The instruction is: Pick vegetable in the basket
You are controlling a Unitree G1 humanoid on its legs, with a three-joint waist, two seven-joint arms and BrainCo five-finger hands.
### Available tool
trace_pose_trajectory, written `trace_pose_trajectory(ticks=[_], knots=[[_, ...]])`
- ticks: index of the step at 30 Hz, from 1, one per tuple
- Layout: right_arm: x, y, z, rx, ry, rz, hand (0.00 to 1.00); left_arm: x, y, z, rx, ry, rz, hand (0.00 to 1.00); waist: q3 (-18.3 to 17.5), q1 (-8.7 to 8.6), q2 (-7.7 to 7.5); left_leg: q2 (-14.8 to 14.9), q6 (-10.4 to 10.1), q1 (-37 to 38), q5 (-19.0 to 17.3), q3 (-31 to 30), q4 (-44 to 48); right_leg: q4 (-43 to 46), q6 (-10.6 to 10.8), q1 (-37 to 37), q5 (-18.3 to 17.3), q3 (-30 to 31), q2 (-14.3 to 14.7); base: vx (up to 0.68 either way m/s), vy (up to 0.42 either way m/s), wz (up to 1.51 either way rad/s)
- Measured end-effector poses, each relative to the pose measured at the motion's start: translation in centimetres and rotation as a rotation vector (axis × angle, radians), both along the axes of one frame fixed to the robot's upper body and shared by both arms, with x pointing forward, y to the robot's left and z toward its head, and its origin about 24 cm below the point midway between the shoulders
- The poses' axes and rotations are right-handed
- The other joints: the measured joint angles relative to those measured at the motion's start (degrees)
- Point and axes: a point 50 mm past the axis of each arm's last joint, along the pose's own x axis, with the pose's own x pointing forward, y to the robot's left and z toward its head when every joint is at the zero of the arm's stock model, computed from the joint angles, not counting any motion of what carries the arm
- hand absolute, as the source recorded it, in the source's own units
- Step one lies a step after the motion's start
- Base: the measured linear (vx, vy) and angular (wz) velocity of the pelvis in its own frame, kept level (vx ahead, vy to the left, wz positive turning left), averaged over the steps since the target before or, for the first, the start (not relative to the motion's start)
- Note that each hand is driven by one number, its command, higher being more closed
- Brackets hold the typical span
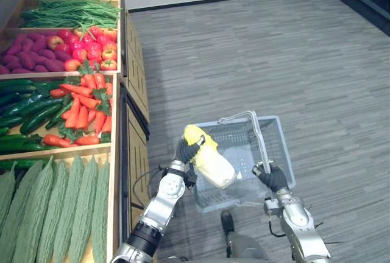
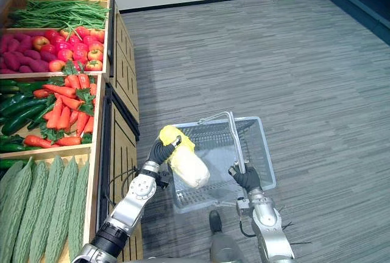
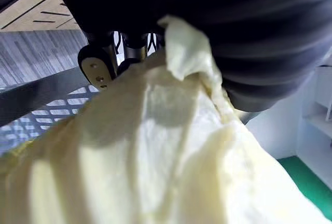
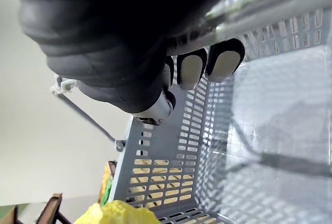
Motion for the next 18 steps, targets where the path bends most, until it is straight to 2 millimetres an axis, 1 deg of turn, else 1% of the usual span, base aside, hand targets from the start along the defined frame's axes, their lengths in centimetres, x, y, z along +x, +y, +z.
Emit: trace_pose_trajectory(ticks=[3,5,9,10,12,13,14,15,18], knots=[[0.1,1.7,0.5,0.058,-0.014,0.08,1.0,0.1,-0.7,-0.4,0.092,0.001,-0.056,1.0,0.01,-0.13,-0.09,-0.25,0.43,-0.19,-0.28,-0.1,0.52,-0.19,0.15,0.0,0.1,0.08,-0.67,-0.09,0.018,0.0],[0.0,2.3,0.7,0.093,-0.018,0.125,1.0,0.2,-1.5,-0.5,0.155,-0.011,-0.099,1.0,-0.02,-0.14,-0.18,-0.31,0.57,-0.4,-0.38,-0.17,0.87,-0.19,0.26,-0.01,0.18,0.06,-0.81,-0.05,0.021,0.01],[-0.3,4.4,0.7,0.195,0.002,0.251,1.0,0.7,-2.8,-0.2,0.278,-0.061,-0.182,1.0,-0.42,-0.14,-0.88,-0.27,0.57,-0.71,-0.38,-0.6,1.02,-0.18,0.26,-0.07,0.19,-0.28,-0.85,-0.02,-0.009,0.04],[-0.4,5.2,0.8,0.215,0.007,0.299,1.0,1.0,-3.0,0.2,0.336,-0.094,-0.207,1.0,-0.45,-0.13,-0.95,-0.3,0.57,-0.88,-0.38,-0.66,1.09,-0.18,0.25,-0.15,0.19,-0.34,-0.91,-0.02,-0.008,0.04],[-0.5,5.8,0.8,0.24,0.014,0.324,1.0,1.1,-3.1,0.3,0.402,-0.124,-0.232,1.0,-0.45,-0.13,-0.95,-0.32,0.57,-0.89,-0.38,-0.7,1.08,-0.14,0.25,-0.16,0.19,-0.39,-0.94,0.0,0.0,0.0],[-0.5,5.9,0.9,0.262,0.018,0.334,1.0,1.1,-2.9,0.2,0.432,-0.127,-0.238,0.0,-0.46,-0.14,-0.97,-0.33,0.57,-0.9,-0.38,-0.73,1.07,-0.1,0.26,-0.16,0.19,-0.43,-0.95,0.0,0.0,0.0],[-0.5,6.1,0.9,0.272,0.019,0.342,1.0,1.1,-2.9,0.0,0.446,-0.125,-0.238,0.0,-0.47,-0.13,-0.98,-0.33,0.57,-0.91,-0.38,-0.74,1.05,-0.09,0.26,-0.17,0.19,-0.45,-0.96,0.0,0.0,0.0],[-0.6,6.6,1.1,0.302,0.023,0.37,1.0,1.1,-2.8,-0.3,0.467,-0.115,-0.241,0.0,-0.48,-0.1,-1.0,-0.35,0.58,-0.94,-0.37,-0.81,1.05,-0.09,0.25,-0.18,0.19,-0.52,-0.98,0.0,0.0,0.0],[-0.8,8.0,1.3,0.32,0.02,0.42,1.0,1.1,-3.1,-0.8,0.489,-0.096,-0.252,0.0,-0.47,-0.1,-1.21,-0.36,0.58,-1.05,-0.37,-0.92,1.06,-0.09,0.26,-0.23,0.19,-0.65,-1.02,0.0,0.0,0.0]])
